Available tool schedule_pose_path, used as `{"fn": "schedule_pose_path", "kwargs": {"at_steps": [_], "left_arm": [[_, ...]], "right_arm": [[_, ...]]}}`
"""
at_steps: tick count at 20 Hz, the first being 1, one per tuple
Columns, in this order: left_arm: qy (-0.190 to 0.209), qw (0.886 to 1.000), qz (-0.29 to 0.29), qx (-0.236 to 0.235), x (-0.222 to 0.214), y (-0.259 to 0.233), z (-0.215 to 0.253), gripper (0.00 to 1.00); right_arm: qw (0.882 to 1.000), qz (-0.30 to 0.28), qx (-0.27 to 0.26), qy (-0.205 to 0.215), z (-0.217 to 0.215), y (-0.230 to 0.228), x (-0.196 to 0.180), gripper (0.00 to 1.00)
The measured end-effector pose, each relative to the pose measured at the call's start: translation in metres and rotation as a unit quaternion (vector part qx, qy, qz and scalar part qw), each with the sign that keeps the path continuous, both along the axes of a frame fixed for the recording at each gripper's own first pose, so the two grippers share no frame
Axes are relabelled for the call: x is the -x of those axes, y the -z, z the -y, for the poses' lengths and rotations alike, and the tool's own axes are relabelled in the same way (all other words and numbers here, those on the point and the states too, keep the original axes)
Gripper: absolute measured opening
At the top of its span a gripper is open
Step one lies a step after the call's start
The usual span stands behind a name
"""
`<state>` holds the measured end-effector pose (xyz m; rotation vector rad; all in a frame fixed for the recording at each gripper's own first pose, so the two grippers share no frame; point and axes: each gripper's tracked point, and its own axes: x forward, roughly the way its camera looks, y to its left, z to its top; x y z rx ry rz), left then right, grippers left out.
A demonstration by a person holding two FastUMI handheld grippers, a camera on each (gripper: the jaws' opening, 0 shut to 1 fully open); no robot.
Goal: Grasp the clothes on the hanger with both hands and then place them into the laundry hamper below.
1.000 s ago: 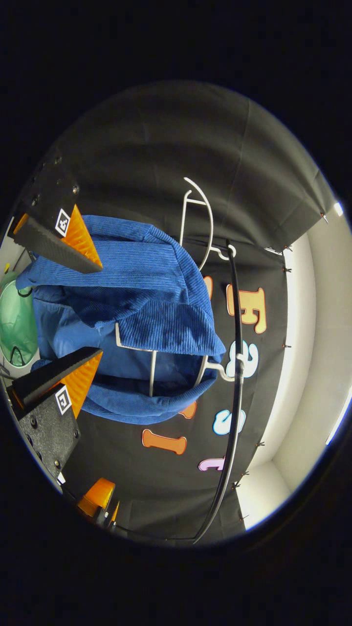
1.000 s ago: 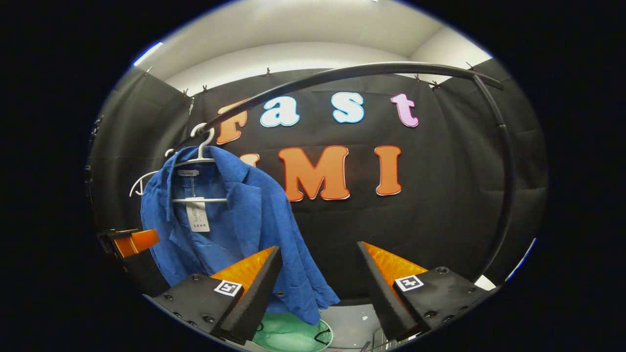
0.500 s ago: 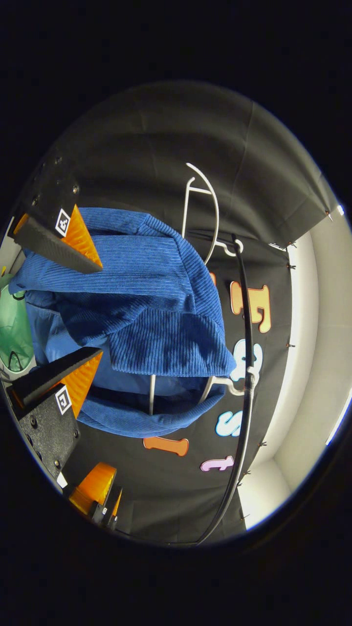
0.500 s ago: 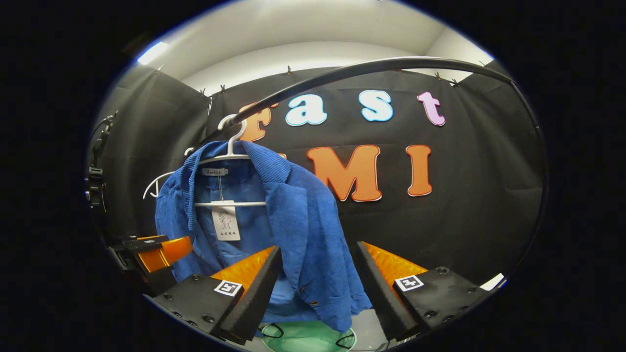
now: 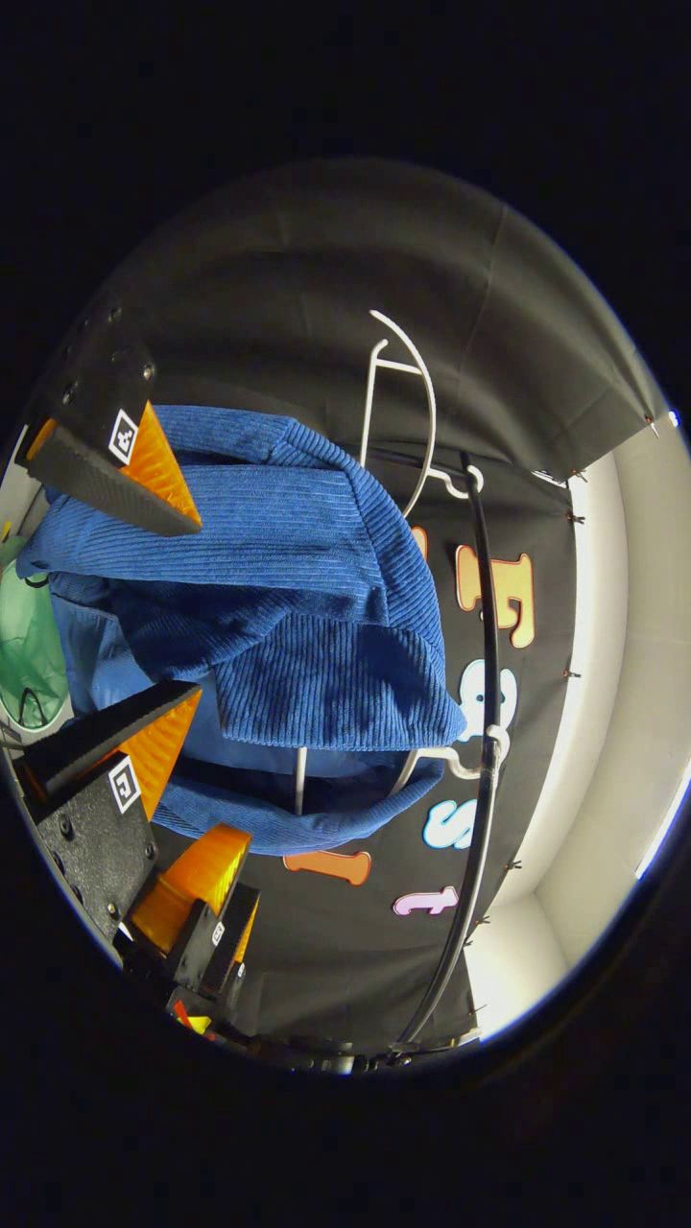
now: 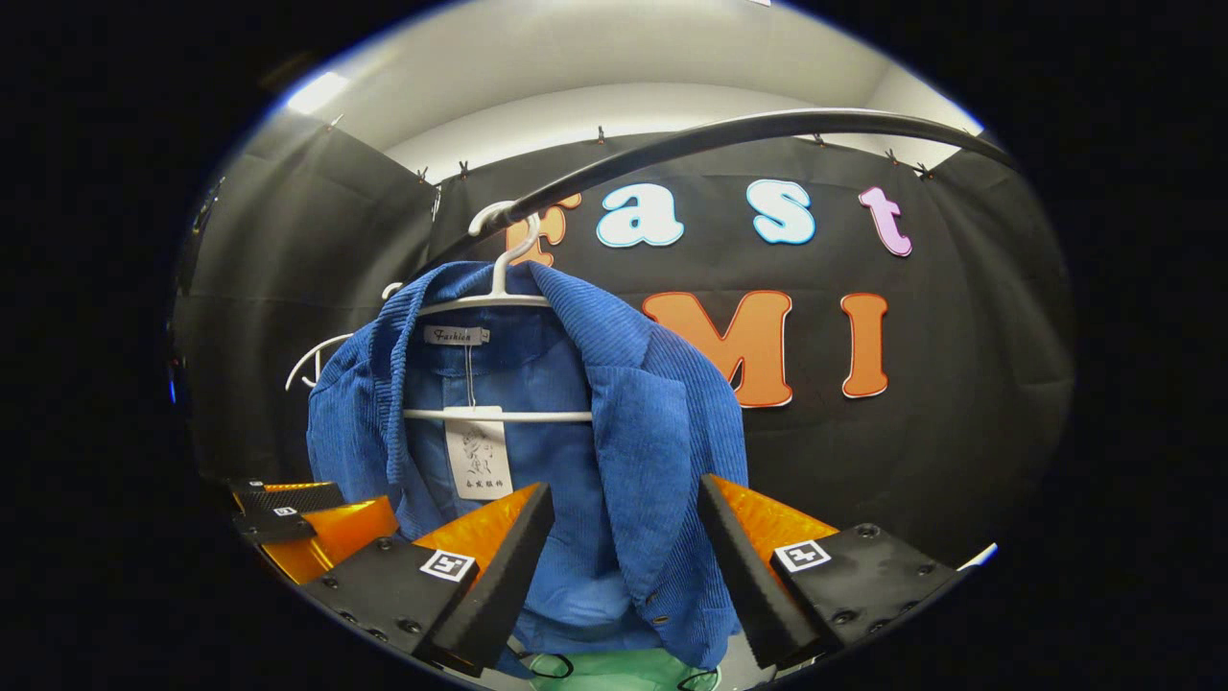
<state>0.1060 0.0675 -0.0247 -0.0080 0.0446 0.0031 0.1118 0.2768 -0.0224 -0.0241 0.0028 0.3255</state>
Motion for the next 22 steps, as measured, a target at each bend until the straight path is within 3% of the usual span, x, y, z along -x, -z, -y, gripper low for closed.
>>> {"fn": "schedule_pose_path", "kwargs": {"at_steps": [3, 5, 8, 9, 11, 12, 13, 15, 16, 18, 20, 21, 22], "left_arm": [[0.001, 1.0, 0.003, 0.0, 0.0, -0.001, 0.0, 0.92], [0.013, 1.0, 0.011, 0.0, -0.001, -0.004, 0.003, 0.92], [0.019, 1.0, 0.008, -0.001, -0.005, -0.001, 0.005, 0.95], [0.019, 1.0, 0.005, 0.0, -0.006, 0.001, 0.005, 0.95], [0.012, 1.0, 0.004, 0.002, -0.012, 0.002, 0.002, 0.95], [0.004, 1.0, 0.005, 0.006, -0.015, 0.002, -0.001, 0.95], [0.001, 1.0, 0.006, 0.012, -0.017, 0.002, -0.002, 0.95], [0.004, 1.0, 0.007, 0.017, -0.023, 0.0, 0.003, 0.95], [0.005, 1.0, 0.007, 0.011, -0.026, 0.001, 0.004, 0.95], [0.005, 1.0, 0.004, -0.003, -0.033, 0.002, 0.007, 0.95], [0.008, 1.0, 0.004, -0.006, -0.038, 0.002, 0.01, 0.92], [0.008, 1.0, 0.002, -0.006, -0.041, 0.003, 0.011, 0.92], [0.009, 1.0, 0.0, -0.007, -0.043, 0.005, 0.011, 0.92]], "right_arm": [[1.0, 0.015, 0.015, 0.009, -0.005, 0.0, -0.019, 0.97], [1.0, 0.008, 0.018, 0.013, -0.008, 0.009, -0.034, 0.89], [1.0, -0.012, 0.019, 0.008, -0.013, 0.023, -0.052, 0.93], [1.0, -0.015, 0.019, 0.01, -0.012, 0.025, -0.058, 0.81], [1.0, -0.022, 0.012, 0.004, -0.013, 0.026, -0.066, 0.67], [1.0, -0.027, 0.005, -0.004, -0.016, 0.027, -0.069, 0.63], [0.999, -0.034, 0.0, -0.006, -0.013, 0.028, -0.074, 0.66], [0.999, -0.044, -0.02, -0.025, -0.016, 0.028, -0.074, 0.48], [0.998, -0.052, -0.031, -0.025, -0.014, 0.029, -0.077, 0.55], [0.994, -0.07, -0.07, -0.049, -0.018, 0.029, -0.079, 0.23], [0.99, -0.081, -0.103, -0.058, -0.015, 0.03, -0.082, 0.24], [0.987, -0.084, -0.122, -0.067, -0.013, 0.03, -0.081, 0.02], [0.984, -0.088, -0.137, -0.074, -0.011, 0.029, -0.08, 0.08]]}}
